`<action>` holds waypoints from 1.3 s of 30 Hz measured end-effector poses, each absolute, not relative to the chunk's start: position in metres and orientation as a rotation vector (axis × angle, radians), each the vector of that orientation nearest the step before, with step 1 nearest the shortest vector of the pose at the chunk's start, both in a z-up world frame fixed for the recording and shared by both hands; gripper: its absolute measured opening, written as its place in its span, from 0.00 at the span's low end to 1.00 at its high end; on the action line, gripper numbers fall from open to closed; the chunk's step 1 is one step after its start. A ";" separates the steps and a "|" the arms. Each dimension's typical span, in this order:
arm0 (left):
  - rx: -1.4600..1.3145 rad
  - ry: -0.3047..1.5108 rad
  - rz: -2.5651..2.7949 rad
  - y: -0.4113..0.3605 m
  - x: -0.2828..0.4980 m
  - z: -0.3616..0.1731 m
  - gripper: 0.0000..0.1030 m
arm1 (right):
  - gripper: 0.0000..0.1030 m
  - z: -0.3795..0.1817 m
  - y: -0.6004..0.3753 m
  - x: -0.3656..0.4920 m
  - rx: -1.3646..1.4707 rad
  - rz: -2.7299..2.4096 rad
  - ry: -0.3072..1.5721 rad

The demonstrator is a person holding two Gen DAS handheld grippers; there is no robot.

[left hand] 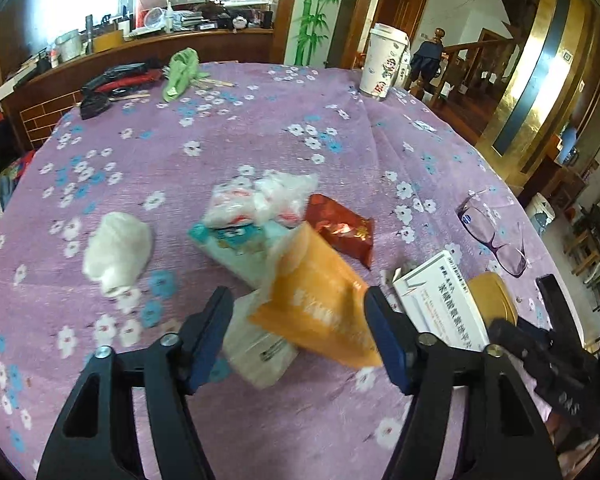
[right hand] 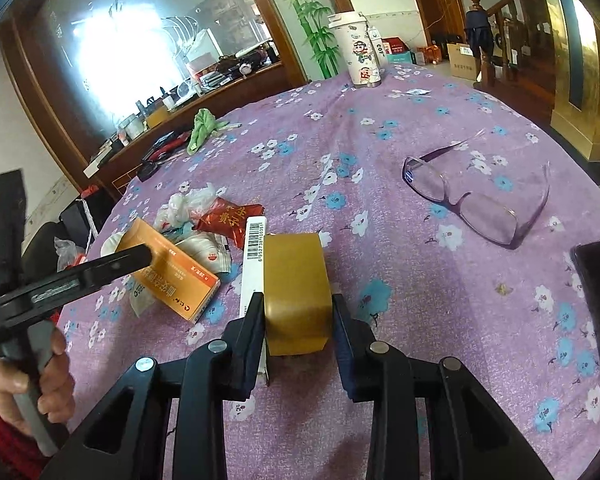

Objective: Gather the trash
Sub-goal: 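Grasp the gold box and white box with the right tool while the left tool grasps the orange box, then lift the gold box with the right tool while the left tool lifts the orange box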

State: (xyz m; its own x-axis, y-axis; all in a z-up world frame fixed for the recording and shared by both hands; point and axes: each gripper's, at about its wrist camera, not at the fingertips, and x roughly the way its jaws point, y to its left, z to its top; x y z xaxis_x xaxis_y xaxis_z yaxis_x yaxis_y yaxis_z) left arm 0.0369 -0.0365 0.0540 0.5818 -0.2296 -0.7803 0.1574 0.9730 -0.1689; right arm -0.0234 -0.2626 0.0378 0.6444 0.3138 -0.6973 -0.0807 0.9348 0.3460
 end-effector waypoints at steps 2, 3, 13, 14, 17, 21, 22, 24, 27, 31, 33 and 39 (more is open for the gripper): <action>-0.080 0.926 -0.241 -0.045 0.039 0.051 0.61 | 0.32 0.037 -0.264 -0.024 0.303 0.233 0.840; -0.072 0.913 -0.238 -0.048 0.037 0.051 0.60 | 0.32 0.037 -0.265 -0.024 0.308 0.237 0.838; 0.004 0.857 -0.298 -0.081 0.023 0.053 0.39 | 0.31 0.034 -0.264 -0.027 0.322 0.241 0.833; 0.002 0.855 -0.301 -0.082 0.024 0.054 0.39 | 0.31 0.034 -0.265 -0.027 0.325 0.241 0.834; 0.004 0.842 -0.311 -0.085 0.022 0.056 0.42 | 0.31 0.034 -0.267 -0.028 0.334 0.240 0.838; 0.017 0.803 -0.273 -0.087 0.018 0.060 0.32 | 0.31 0.033 -0.269 -0.029 0.344 0.241 0.838; 0.016 0.802 -0.267 -0.088 0.019 0.060 0.32 | 0.31 0.033 -0.269 -0.029 0.345 0.241 0.839; 0.015 0.804 -0.262 -0.087 0.018 0.060 0.32 | 0.31 0.035 -0.269 -0.030 0.344 0.240 0.835; -0.006 0.804 -0.271 -0.082 0.015 0.061 0.30 | 0.31 0.039 -0.269 -0.033 0.342 0.242 0.822; -0.012 0.785 -0.261 -0.071 0.009 0.067 0.26 | 0.31 0.048 -0.270 -0.039 0.341 0.242 0.797; -0.017 0.782 -0.264 -0.065 0.005 0.070 0.25 | 0.30 0.052 -0.270 -0.042 0.341 0.247 0.790; -0.011 0.758 -0.264 -0.042 -0.019 0.080 0.21 | 0.30 0.068 -0.263 -0.052 0.326 0.274 0.761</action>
State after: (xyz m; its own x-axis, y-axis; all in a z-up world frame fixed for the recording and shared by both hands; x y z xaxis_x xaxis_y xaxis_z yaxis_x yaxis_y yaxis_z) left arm -0.0191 -0.0419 0.0805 0.6950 -0.2405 -0.6776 0.2323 0.9670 -0.1049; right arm -0.0521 -0.2632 0.0682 0.6932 0.3571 -0.6261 -0.1248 0.9150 0.3838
